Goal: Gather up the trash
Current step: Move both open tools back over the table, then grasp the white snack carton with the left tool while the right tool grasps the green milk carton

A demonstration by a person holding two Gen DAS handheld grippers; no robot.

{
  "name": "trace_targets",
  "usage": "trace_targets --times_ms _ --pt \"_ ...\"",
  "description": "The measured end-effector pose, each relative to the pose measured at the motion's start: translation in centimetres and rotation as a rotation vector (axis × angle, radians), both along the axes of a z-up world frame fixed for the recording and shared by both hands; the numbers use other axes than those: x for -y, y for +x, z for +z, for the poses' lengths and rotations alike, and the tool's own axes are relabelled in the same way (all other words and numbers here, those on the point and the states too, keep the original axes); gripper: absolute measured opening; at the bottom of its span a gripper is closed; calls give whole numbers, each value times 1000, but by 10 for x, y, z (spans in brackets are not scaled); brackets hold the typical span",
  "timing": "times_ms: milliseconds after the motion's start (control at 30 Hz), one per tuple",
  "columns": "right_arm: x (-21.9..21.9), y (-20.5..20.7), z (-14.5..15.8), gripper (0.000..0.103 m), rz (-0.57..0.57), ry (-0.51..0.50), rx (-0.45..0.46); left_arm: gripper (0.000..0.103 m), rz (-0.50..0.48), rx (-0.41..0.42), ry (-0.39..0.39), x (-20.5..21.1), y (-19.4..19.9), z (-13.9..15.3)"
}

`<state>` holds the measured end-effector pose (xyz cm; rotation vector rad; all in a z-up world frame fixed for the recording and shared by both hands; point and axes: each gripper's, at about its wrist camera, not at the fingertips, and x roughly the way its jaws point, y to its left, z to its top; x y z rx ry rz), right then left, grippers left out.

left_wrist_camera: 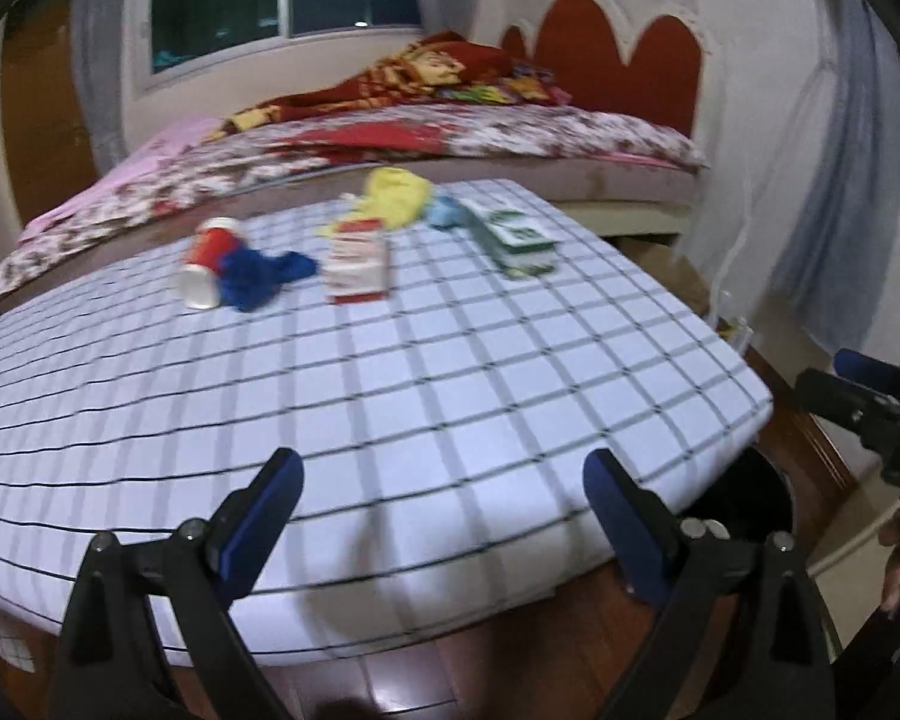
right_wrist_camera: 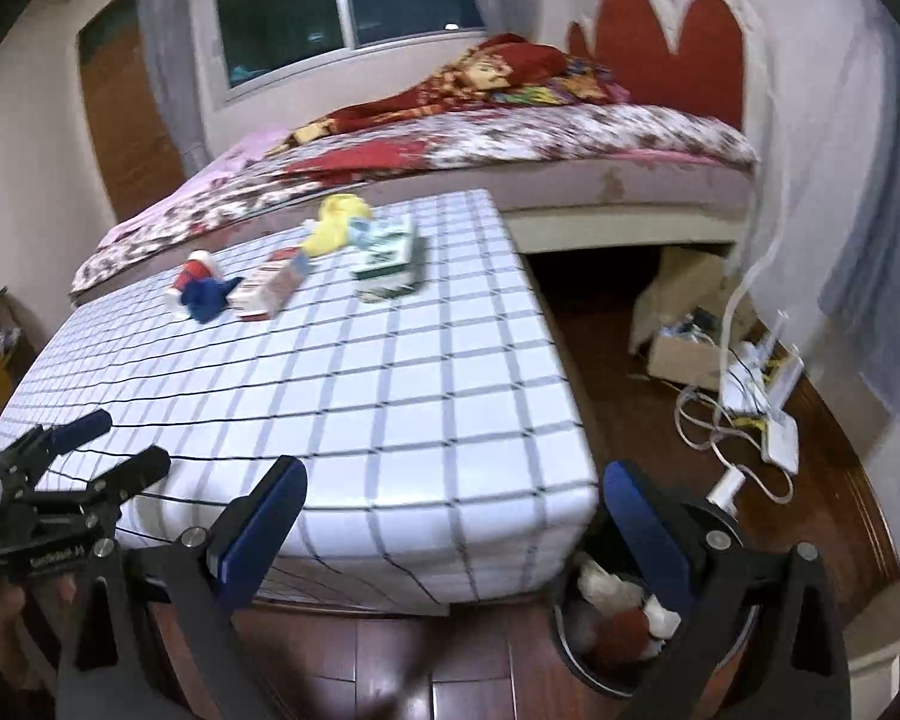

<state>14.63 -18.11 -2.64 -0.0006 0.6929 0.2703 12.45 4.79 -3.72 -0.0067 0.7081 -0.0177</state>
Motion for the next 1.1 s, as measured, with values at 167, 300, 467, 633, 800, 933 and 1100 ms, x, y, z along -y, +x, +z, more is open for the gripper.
trace_targets --times_ms 167,300,467,633,800,933,1100 --pt "-30 12 10 102 59 -1 11 95 79 24 8 -39 -5 11" --pt "-55 33 12 102 98 24 19 95 135 25 -6 -69 5 17" --pt "-83 88 -2 102 71 -76 -11 95 163 23 1 -79 43 12" --pt "-93 147 -16 102 49 -85 -48 94 130 -16 4 -67 99 -5" --pt "-106 194 -25 101 49 -124 -54 94 129 -55 -18 -65 156 -21" --pt "-117 224 -36 91 61 -142 -86 87 127 -97 -33 -61 186 -34" --pt "-122 242 -49 83 64 -143 -120 86 101 -113 -35 -49 203 -43"
